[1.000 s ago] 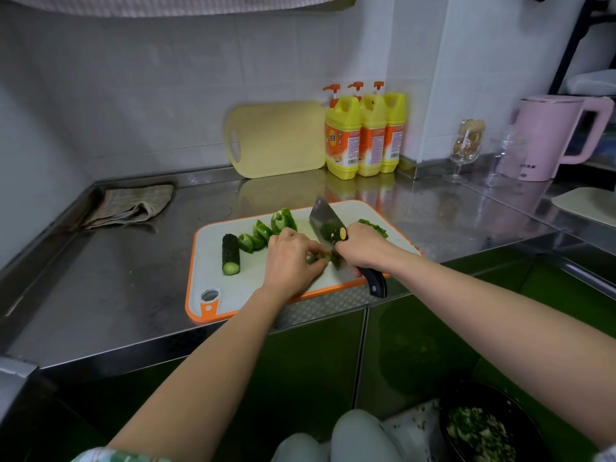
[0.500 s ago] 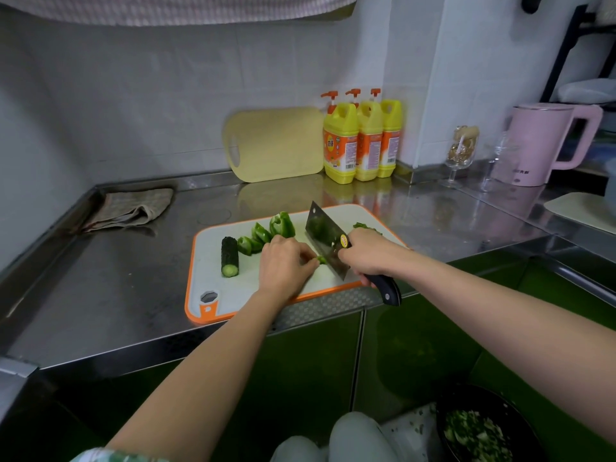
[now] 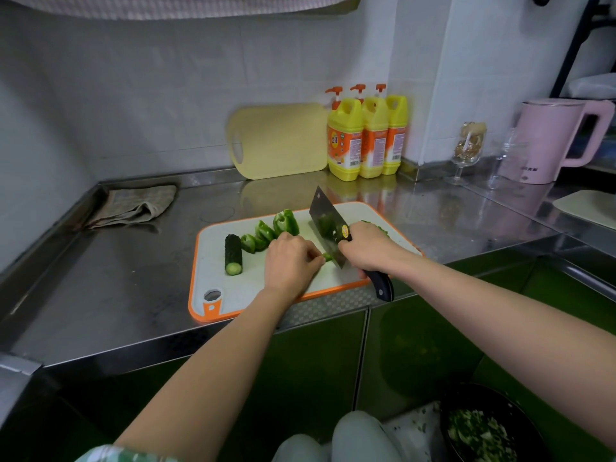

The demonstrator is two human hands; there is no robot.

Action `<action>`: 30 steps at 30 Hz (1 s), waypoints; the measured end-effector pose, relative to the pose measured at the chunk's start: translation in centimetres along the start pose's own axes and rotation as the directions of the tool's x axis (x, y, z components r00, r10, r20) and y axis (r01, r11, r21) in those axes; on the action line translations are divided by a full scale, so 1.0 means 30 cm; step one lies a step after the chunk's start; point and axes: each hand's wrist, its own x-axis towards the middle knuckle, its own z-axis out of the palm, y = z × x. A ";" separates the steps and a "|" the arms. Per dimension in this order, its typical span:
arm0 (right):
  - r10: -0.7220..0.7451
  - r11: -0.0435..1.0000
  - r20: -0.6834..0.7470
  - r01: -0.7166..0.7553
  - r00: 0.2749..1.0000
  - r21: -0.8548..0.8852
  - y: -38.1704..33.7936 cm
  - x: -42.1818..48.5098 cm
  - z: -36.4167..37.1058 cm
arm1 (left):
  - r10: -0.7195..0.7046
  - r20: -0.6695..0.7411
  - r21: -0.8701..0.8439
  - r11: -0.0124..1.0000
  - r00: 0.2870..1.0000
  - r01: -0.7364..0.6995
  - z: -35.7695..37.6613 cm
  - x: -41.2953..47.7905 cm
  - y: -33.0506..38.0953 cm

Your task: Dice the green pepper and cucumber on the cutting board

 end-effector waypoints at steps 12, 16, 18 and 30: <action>0.016 0.991 0.118 0.000 0.993 -0.135 -0.033 -0.018 -0.012 | 0.011 -0.007 0.004 1.000 1.000 -0.011 0.000 0.002 0.000; 0.018 0.991 0.085 -0.007 0.996 -0.133 -0.038 0.006 0.010 | 0.025 0.006 -0.008 1.000 1.000 -0.025 0.001 0.001 -0.005; 0.019 0.997 0.055 -0.015 0.998 -0.071 -0.025 0.016 0.021 | 0.044 0.013 -0.005 0.999 0.999 -0.044 -0.002 -0.002 -0.006; -0.024 0.997 0.053 0.028 0.998 -0.066 -0.015 -0.037 -0.044 | 0.029 0.023 -0.005 1.000 0.999 -0.029 -0.002 -0.003 0.001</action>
